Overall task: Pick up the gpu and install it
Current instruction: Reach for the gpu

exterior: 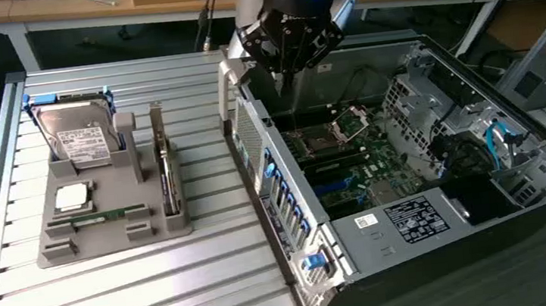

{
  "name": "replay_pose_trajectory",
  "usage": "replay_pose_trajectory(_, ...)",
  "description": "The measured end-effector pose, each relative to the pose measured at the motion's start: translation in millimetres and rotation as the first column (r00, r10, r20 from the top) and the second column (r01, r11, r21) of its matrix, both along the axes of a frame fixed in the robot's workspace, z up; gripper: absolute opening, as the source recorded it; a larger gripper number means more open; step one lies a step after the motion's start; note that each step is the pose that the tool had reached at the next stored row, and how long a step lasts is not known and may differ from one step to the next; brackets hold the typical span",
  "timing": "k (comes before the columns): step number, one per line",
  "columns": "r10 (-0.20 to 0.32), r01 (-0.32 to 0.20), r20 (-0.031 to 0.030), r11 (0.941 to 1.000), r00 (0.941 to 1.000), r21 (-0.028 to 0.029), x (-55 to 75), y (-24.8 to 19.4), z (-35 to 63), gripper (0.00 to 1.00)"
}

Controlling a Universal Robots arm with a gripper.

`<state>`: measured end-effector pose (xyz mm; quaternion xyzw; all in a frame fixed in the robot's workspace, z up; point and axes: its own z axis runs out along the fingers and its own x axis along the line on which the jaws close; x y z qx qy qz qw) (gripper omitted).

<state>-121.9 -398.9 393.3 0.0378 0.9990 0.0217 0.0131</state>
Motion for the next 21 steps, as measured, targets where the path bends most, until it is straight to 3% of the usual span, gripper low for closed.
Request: replay_pose_trajectory(21, 0.000, 0.000, 0.0000, 1.0000, 1.0000, 0.0000, -12.3, 0.0, -0.2, 0.11)
